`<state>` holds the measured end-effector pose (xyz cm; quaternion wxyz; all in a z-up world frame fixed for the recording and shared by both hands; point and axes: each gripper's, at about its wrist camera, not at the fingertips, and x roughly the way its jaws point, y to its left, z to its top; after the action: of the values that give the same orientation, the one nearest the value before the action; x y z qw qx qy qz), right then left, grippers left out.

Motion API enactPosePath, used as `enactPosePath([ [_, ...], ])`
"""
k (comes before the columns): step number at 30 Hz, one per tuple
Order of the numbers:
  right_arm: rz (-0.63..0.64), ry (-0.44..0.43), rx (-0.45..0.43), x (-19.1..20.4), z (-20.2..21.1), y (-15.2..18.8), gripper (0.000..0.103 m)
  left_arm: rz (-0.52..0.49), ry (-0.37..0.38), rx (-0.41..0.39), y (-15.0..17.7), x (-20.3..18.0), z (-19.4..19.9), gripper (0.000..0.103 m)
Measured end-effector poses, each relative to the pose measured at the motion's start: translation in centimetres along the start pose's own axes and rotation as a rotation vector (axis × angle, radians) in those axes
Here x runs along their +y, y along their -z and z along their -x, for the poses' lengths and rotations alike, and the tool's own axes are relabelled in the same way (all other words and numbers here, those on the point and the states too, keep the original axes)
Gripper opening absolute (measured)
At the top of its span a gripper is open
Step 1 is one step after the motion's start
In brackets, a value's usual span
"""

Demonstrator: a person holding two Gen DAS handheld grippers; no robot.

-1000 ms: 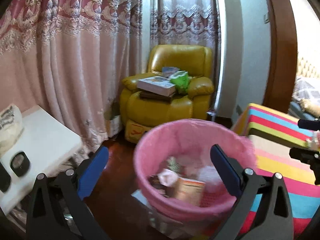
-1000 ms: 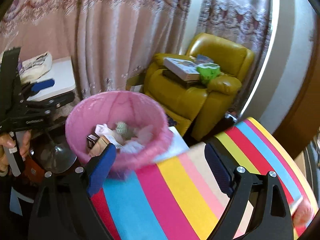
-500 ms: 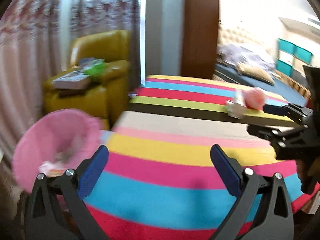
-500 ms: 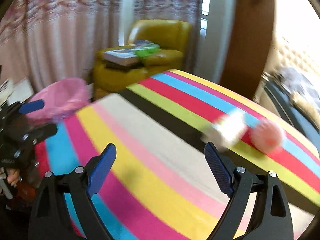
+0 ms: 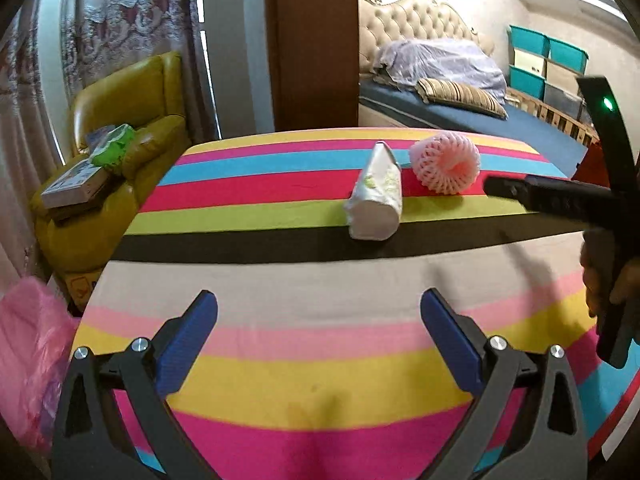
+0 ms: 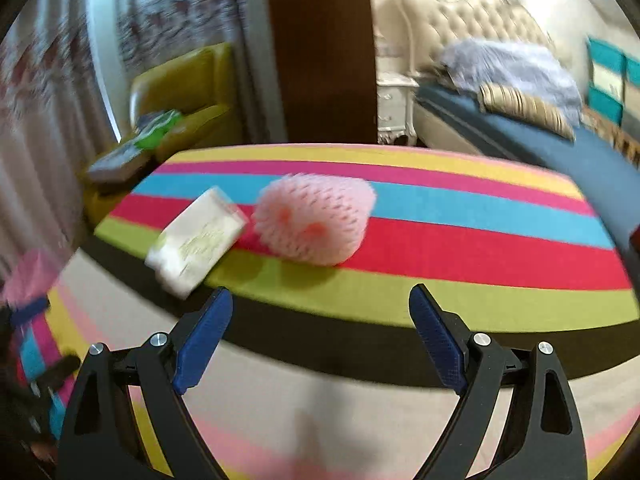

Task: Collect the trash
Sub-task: 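Grasp the pink foam net with the right tool while the left grasps the paper cup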

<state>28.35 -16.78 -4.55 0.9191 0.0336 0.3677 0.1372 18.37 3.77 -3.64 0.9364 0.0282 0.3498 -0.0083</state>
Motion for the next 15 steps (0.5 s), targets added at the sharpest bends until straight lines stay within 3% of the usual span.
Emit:
enactPosePath([
  [8,-0.09,-0.033,-0.009,1.3,-2.9,-3.4,0.084,-0.005,-0.005,0.045,-1.2,-0.2,-2.4,0.098],
  [15,-0.106,0.062,0.056,2.9,-7.1,-5.2,0.084,0.011,0.029,0.089,-2.0,-0.4,-4.0,0.098],
])
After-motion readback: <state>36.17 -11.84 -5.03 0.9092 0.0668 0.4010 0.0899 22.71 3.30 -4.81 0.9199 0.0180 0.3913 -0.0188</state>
